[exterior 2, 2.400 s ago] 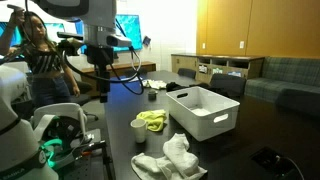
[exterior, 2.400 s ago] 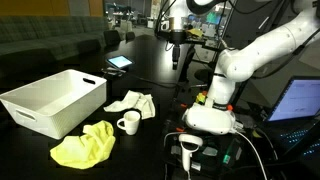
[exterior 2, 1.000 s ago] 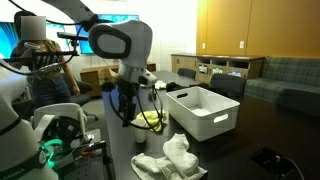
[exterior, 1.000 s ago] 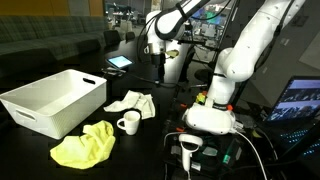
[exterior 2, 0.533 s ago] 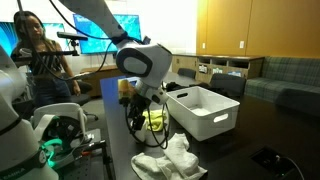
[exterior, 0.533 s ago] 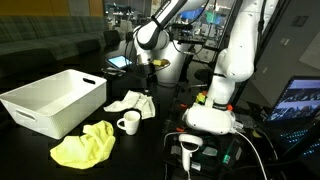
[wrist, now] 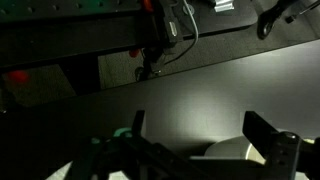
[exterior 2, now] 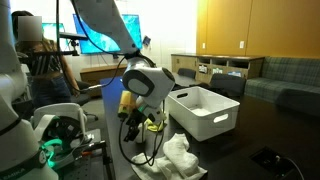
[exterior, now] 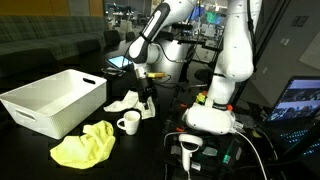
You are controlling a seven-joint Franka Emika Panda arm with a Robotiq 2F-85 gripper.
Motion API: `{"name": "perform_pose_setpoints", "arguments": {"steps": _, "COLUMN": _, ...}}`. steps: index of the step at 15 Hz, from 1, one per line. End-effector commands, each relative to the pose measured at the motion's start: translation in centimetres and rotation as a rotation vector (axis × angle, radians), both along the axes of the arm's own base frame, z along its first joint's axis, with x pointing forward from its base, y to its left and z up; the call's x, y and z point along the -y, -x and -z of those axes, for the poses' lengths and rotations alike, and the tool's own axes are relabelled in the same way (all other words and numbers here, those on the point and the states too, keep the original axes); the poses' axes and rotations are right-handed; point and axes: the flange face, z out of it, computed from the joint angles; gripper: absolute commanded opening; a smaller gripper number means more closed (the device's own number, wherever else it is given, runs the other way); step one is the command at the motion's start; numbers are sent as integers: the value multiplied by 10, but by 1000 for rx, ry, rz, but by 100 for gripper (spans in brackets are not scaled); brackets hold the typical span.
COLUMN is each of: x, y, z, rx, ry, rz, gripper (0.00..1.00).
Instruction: Put the towels into the basket and the marker and tape into the mug
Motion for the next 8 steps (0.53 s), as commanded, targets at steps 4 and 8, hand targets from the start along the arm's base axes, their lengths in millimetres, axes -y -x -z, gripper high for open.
{"name": "perform_pose_setpoints", "arguments": {"steps": 4, "x": 3, "y": -8, "z": 39, "rx": 7, "ry": 22, "rz": 148, "gripper": 100}}
{"name": "perform_pose_setpoints", "arguments": {"steps": 8, "x": 14, "y": -16, "z": 53, "rx": 38, "ry": 98, "rz": 220, "gripper": 100}}
